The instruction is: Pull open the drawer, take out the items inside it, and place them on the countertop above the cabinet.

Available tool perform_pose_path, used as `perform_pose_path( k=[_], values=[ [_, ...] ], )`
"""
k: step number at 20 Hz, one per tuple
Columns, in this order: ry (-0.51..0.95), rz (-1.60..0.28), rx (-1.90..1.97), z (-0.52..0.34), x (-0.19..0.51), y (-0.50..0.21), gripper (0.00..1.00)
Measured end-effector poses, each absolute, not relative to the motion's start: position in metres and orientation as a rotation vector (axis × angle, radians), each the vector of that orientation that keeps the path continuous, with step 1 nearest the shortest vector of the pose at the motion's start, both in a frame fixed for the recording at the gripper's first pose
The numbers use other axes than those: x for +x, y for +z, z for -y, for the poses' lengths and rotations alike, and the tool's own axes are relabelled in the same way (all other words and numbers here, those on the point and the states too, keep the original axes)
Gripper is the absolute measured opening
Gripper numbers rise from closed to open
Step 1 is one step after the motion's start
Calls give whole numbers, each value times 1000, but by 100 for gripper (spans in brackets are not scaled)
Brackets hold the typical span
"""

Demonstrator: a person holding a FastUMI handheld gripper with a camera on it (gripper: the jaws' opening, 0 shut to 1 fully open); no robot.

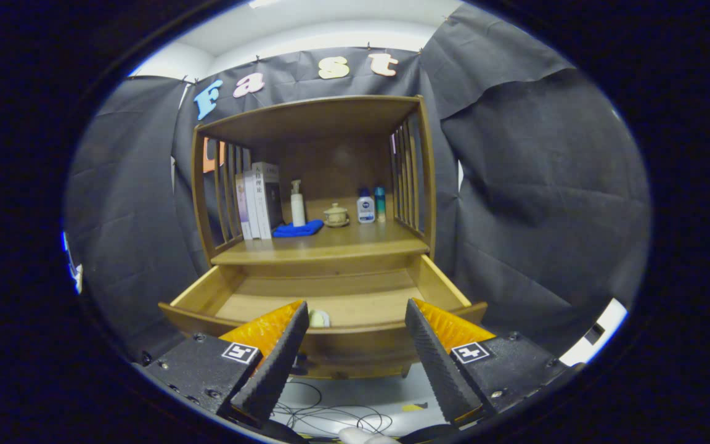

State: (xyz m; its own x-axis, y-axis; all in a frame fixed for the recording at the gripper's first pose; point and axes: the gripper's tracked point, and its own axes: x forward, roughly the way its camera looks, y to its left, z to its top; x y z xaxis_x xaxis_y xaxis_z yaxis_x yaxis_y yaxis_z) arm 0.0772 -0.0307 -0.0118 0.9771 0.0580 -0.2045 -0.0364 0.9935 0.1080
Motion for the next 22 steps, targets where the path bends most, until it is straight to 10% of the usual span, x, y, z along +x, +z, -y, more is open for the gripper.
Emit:
perform_pose_path(
  k=[10,22],
  values=[
    [154,-482,135,-53,188,16,99],
    [128,-1012,-20,-83,230,-118,94]
  ],
)
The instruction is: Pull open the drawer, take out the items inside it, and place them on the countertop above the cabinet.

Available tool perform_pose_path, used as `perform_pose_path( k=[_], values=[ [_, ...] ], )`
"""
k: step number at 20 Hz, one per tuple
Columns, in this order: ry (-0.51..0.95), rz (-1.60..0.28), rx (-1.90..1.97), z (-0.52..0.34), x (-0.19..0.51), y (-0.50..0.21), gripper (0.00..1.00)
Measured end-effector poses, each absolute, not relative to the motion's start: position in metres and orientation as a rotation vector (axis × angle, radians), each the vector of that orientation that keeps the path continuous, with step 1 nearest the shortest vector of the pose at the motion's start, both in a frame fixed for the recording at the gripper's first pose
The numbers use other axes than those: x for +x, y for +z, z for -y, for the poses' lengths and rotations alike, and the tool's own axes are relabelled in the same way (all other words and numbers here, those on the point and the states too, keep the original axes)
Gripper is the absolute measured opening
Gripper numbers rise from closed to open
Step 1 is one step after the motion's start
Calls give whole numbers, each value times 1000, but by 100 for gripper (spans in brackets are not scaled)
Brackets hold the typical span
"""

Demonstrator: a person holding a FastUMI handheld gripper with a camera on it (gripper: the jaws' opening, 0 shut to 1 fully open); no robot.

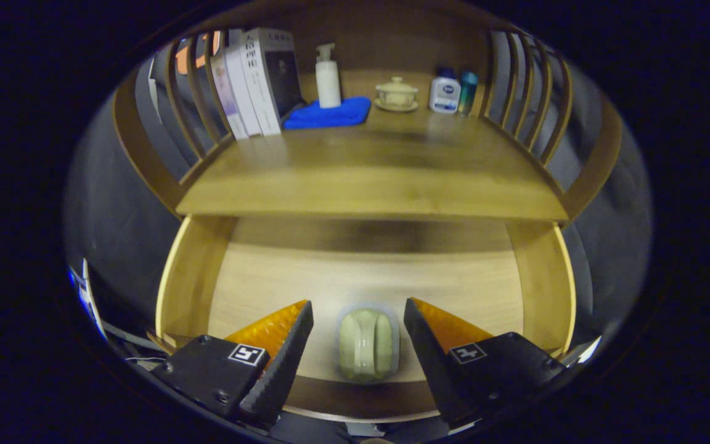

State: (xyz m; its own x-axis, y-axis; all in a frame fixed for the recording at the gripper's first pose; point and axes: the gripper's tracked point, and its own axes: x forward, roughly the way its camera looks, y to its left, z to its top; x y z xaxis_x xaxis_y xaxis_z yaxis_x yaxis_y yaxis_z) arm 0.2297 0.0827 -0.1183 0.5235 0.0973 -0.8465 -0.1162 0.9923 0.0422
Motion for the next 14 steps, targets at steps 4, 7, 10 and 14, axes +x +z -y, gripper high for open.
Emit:
perform_pose_path(
  k=[4,7,10,14],
  values=[
    [113,-1151,-21,-87,216,-155,81],
    [76,-1218,-33,-80,209,-173,70],
    [27,-1217,-47,-72,214,-173,49],
    [42,-1176,-30,-71,220,-171,21]
  ],
)
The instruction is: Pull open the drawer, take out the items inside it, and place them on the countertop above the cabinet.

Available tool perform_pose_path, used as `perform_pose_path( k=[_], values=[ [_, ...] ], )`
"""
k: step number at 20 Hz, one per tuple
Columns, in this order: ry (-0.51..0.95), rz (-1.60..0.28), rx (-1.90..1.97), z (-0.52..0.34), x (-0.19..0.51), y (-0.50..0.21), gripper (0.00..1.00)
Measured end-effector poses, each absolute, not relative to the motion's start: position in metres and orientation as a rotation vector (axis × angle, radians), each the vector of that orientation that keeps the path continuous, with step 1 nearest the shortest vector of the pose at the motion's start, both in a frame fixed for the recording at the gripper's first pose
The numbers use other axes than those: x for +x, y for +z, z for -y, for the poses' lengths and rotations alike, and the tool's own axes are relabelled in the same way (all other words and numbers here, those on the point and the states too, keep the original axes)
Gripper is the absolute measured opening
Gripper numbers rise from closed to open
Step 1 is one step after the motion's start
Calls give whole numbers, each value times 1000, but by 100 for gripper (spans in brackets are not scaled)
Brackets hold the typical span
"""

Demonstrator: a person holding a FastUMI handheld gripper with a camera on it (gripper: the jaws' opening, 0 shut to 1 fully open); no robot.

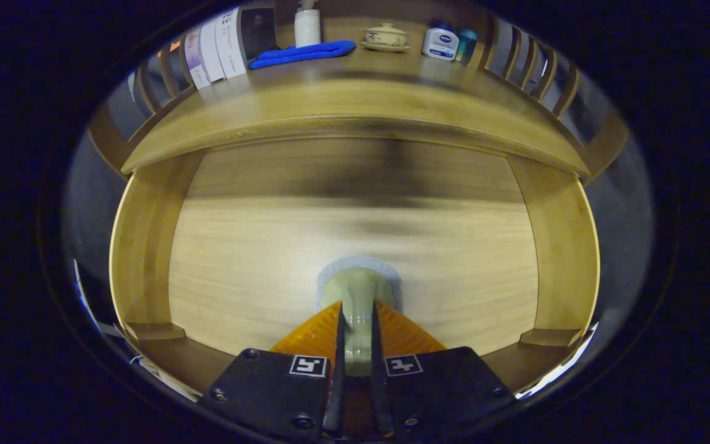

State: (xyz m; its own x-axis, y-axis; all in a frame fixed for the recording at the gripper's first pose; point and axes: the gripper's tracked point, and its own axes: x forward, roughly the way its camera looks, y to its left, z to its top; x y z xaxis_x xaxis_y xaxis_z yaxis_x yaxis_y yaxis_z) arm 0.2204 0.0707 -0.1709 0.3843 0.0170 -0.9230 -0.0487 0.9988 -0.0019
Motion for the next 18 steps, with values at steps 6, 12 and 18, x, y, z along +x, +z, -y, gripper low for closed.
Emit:
perform_pose_path(
  k=[6,12,18],
  values=[
    [97,-1117,23,-69,220,-140,19],
    [152,-1027,67,-67,222,-81,19],
    [158,-938,101,-66,258,-22,19]
  ],
)
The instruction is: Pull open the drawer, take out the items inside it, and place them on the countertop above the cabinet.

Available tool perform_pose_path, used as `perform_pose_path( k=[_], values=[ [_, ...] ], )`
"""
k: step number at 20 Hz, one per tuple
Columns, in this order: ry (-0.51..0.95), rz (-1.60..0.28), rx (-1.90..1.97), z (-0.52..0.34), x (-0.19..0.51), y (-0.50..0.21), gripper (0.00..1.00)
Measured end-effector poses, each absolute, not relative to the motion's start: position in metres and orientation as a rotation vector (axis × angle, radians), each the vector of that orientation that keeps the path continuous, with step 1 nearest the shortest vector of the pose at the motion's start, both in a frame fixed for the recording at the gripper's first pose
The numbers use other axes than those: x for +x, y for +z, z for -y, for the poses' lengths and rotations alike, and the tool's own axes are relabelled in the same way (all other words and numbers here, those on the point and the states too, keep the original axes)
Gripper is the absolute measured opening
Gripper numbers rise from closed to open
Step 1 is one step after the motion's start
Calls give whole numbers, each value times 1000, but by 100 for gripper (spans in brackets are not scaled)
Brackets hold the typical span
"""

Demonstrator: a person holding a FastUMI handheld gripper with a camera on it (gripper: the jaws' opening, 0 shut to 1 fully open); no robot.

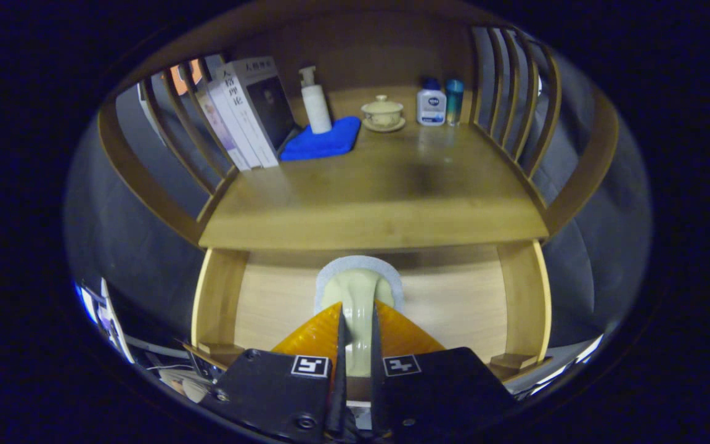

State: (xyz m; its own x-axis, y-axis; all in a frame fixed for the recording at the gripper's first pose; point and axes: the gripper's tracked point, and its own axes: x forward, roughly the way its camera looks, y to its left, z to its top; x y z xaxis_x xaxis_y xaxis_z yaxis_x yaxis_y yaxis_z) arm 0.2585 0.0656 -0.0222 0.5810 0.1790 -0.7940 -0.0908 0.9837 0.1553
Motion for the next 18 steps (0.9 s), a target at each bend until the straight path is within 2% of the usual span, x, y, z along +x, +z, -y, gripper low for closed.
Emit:
perform_pose_path(
  k=[6,18],
  values=[
    [156,-918,118,-80,314,-2,19],
    [56,-998,107,-74,416,-14,19]
  ],
)
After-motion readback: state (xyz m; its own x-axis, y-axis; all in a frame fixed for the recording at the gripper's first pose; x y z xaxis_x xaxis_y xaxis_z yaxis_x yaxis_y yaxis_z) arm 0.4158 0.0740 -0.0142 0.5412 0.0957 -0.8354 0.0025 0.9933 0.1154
